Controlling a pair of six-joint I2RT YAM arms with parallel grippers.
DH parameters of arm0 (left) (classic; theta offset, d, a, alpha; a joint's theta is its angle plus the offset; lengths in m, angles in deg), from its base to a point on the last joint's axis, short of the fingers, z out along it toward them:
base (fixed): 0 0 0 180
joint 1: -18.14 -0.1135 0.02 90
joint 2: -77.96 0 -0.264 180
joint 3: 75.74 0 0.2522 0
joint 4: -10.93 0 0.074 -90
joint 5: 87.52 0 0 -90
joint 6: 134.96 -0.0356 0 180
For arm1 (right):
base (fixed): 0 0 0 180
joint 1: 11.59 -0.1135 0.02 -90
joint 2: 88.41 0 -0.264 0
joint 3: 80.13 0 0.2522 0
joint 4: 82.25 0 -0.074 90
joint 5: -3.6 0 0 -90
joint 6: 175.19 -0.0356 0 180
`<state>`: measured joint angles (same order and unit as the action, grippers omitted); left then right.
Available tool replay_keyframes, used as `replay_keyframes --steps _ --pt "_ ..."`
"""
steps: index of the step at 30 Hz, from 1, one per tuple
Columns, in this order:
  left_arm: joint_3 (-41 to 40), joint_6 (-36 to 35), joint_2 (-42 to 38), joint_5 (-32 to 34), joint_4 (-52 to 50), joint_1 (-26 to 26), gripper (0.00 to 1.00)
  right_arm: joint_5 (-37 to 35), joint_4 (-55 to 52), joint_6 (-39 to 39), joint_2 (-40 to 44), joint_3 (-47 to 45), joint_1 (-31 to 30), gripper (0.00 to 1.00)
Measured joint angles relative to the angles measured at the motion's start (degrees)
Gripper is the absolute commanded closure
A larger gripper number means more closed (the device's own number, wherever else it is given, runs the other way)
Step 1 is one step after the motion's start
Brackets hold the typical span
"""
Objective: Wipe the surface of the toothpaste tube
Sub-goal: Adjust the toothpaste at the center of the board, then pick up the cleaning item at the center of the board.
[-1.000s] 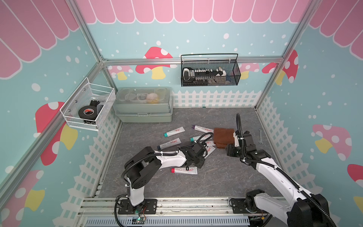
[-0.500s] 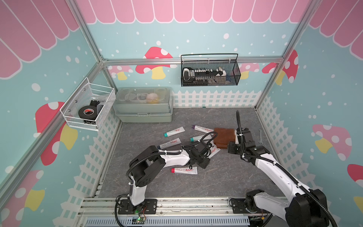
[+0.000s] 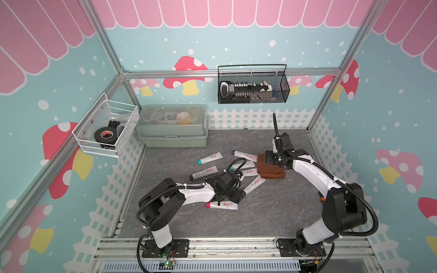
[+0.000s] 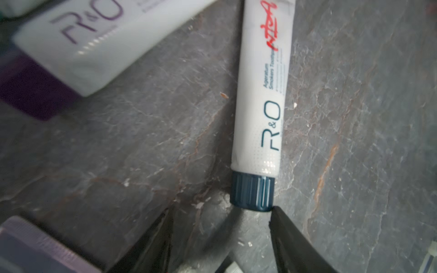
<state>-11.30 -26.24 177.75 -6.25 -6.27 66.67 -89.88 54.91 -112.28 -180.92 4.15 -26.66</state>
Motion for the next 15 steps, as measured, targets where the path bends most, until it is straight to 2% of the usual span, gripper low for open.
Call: replay_keyframes --steps 5,11,15 --pt "-2.5 2.3 -1.8 -2.9 4.2 -2.8 0.36 -0.2 -1.9 0.9 -10.0 7.3 -0.5 0.37" --pt "-2.5 3.4 -1.7 -5.1 6.7 -2.7 0.36 -1.3 -4.9 2.0 -21.3 15.9 -2.3 0.40" --pt "-2.5 3.6 -1.7 -5.7 7.4 -2.7 0.36 -2.4 -6.2 2.3 -25.8 18.7 -3.1 0.42"
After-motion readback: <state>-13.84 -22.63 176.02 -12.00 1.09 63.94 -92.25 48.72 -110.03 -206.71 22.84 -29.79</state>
